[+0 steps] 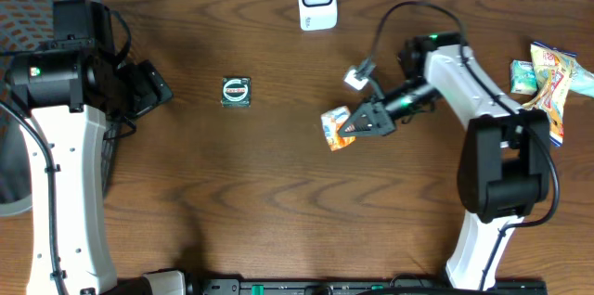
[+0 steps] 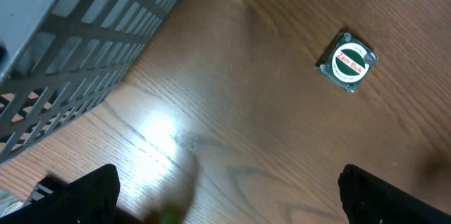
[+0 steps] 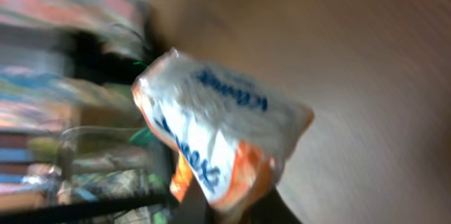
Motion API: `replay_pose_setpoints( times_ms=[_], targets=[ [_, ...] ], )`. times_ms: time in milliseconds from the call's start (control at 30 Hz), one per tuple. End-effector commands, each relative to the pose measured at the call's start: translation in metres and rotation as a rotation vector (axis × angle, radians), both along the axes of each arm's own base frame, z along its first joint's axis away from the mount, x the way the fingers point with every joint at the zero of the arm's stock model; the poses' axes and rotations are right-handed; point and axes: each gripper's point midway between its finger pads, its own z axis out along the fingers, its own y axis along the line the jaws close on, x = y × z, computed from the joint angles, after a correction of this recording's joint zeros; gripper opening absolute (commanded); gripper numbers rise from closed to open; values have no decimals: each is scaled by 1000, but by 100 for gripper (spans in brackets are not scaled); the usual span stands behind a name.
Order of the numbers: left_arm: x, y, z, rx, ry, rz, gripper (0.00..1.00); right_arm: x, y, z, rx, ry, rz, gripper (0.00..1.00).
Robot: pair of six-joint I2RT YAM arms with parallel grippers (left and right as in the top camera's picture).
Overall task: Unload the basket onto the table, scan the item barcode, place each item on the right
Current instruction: 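Raise the Kleenex pack to the scanner with the right gripper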
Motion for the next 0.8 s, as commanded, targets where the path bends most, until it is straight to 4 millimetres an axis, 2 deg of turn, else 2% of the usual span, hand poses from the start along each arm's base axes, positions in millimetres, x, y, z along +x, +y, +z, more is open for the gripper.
replay_pose_setpoints(
  times_ms=[0, 133, 233, 300, 433, 533, 667, 767],
  targets=[
    [-1, 2, -3, 3, 13, 9, 98, 15, -38, -51, -578, 126, -227, 1],
    [-1, 2, -3, 3, 13, 9, 98, 44, -63, -54, -802, -8, -323, 1],
    [-1, 2, -3, 3, 13, 9, 98, 82, -79, -40, -914, -159, -432, 1],
    [-1, 2, -3, 3, 13, 9, 98, 110, -83, -24, -944, -275, -496, 1],
    [-1, 2, -3, 2, 13, 9, 98, 168, -76, 20, -904, -519, -620, 1],
    [-1, 2, -3, 3, 13, 9, 98, 209, -63, 54, -812, -718, -656, 1],
    [-1, 2, -3, 2, 13, 9, 98, 245, -55, 85, -774, -930, -688, 1],
    [-1, 2, -3, 3, 13, 9, 98, 270, -47, 102, -760, -1047, -724, 1]
  ],
)
